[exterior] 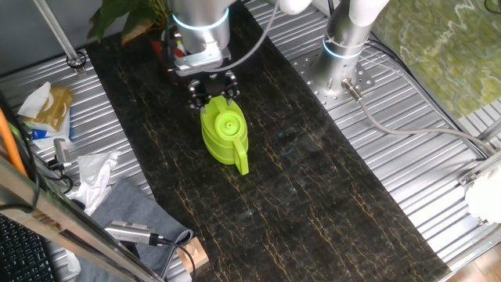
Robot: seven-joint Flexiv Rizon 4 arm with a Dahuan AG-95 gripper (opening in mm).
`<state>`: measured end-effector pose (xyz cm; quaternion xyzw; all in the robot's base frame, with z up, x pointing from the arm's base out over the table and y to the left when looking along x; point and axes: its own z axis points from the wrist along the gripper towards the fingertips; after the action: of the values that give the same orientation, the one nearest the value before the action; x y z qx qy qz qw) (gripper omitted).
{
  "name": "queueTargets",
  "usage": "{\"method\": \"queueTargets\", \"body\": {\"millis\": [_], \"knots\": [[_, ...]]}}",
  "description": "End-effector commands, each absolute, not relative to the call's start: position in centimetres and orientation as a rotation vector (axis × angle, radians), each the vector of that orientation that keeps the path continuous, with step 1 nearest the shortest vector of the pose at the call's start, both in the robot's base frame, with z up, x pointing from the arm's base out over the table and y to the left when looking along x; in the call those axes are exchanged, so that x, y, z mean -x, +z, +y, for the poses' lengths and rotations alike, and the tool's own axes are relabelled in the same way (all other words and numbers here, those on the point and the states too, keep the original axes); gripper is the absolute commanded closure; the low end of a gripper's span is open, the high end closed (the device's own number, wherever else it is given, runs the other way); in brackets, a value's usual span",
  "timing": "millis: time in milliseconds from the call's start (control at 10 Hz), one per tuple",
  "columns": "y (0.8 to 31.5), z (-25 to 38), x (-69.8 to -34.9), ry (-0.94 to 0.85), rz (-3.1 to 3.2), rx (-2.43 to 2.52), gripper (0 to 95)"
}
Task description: Water the plant
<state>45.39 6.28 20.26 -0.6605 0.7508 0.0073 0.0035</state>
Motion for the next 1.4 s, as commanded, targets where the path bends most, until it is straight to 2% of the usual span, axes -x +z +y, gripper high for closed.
{"method": "queueTargets", "body": {"millis": [100, 500, 1400], "knots": [[19.8, 6.3, -44.8, 0.026, 2.338, 2.084, 38.0], [19.0, 5.9, -43.9, -0.017, 2.302, 2.116, 38.0], [17.6, 5.4, -44.4, -0.044, 2.280, 2.106, 38.0]]}}
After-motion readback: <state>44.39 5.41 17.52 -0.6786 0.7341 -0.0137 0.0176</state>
